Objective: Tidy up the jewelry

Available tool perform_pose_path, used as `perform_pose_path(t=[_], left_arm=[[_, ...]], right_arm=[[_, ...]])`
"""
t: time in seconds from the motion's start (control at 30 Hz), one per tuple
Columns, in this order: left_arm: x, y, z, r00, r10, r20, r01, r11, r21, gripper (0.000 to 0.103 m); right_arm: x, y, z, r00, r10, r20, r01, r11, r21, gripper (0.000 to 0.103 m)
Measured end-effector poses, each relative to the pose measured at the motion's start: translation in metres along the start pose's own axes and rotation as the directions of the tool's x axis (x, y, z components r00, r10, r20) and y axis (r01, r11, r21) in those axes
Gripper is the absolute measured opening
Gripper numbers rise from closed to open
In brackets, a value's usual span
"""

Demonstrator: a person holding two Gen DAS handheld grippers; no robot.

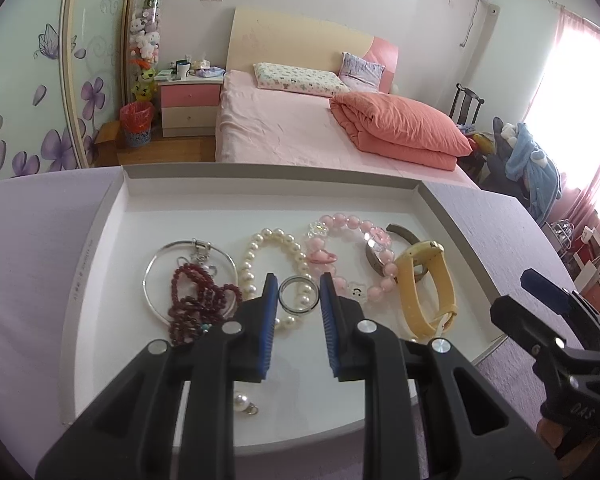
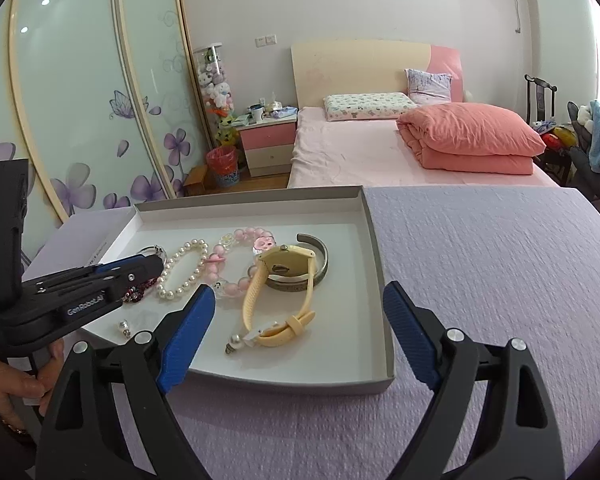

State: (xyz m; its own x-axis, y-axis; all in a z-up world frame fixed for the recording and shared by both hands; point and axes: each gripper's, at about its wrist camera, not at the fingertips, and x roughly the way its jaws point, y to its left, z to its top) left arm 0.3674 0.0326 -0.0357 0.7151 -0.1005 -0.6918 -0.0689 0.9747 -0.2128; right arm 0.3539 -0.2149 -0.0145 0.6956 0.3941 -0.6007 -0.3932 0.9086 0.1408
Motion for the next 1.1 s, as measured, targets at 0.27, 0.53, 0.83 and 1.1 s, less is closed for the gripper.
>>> perform_pose_path(t=[0.27,0.53,0.83,1.1], left_arm=[[0.000,0.001,0.000,1.000,0.021,0.009,-0.021,1.000,-0.009,0.034],[-0.028,0.016,-0.001,0.993,0.081,0.085,-0.078,0.996,-0.042,0.093],[-0.052,0.047,-0.008,0.991,0.104,0.086,-0.094,0.989,-0.114,0.101],[-0.064,0.059,-0.019,0.984,0.156,0.089,-0.145,0.983,-0.116,0.101]], right_arm=[[-0.002,0.006,-0.003,1.000,0.007,0.008,-0.007,1.000,-0.026,0.089],[-0.012,0.009,-0.003,0.999,0.020,0.031,-0.019,1.000,-0.022,0.102],[-0.011,0.015,-0.006,1.000,0.030,0.007,-0.030,1.000,-0.001,0.102],[0.000,0.029,-0.011,0.999,0.005,-0.039,-0.005,1.000,-0.011,0.102]])
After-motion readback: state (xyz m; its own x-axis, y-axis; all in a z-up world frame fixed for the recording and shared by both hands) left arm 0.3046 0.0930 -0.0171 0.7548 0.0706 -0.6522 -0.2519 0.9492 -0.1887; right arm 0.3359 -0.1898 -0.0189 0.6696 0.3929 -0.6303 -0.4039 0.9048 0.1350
